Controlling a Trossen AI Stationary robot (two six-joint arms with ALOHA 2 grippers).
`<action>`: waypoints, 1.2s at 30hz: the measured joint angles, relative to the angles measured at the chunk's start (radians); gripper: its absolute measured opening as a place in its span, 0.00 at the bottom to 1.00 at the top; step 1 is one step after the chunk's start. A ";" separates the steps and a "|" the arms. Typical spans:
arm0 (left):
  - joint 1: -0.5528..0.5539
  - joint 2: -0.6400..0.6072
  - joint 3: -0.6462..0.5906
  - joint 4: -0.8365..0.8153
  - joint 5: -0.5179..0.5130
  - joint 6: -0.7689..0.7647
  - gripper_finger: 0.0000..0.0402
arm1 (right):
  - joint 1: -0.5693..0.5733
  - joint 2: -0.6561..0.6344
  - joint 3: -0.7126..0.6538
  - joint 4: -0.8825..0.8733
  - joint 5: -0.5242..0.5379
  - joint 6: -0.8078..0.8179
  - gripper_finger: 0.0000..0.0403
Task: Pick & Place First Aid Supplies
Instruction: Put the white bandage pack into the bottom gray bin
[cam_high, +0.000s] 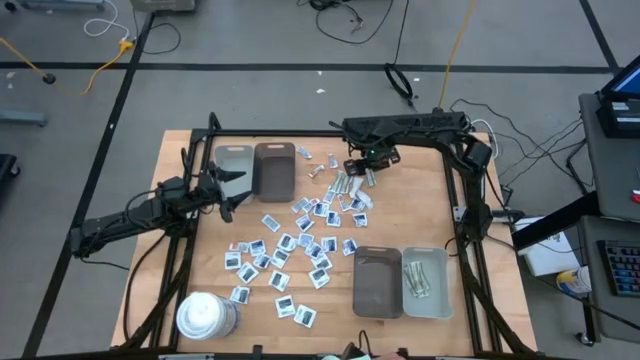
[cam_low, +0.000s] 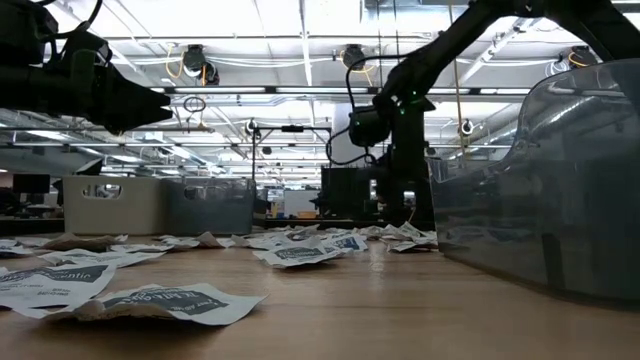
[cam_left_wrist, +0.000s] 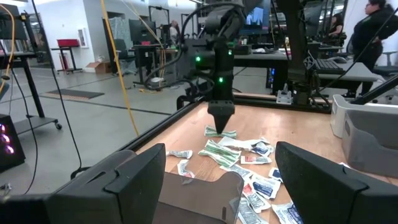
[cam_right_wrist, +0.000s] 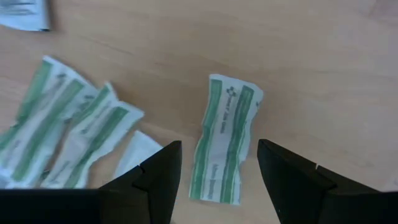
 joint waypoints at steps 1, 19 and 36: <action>0.000 0.000 0.000 0.000 0.000 0.000 0.76 | 0.000 0.000 -0.008 0.006 0.000 0.002 0.52; 0.000 0.000 0.000 0.000 0.000 0.000 0.76 | 0.001 0.000 -0.054 0.072 -0.031 -0.002 0.05; 0.000 0.000 0.000 0.000 0.000 0.000 0.76 | -0.002 -0.097 0.031 -0.036 -0.110 0.042 0.01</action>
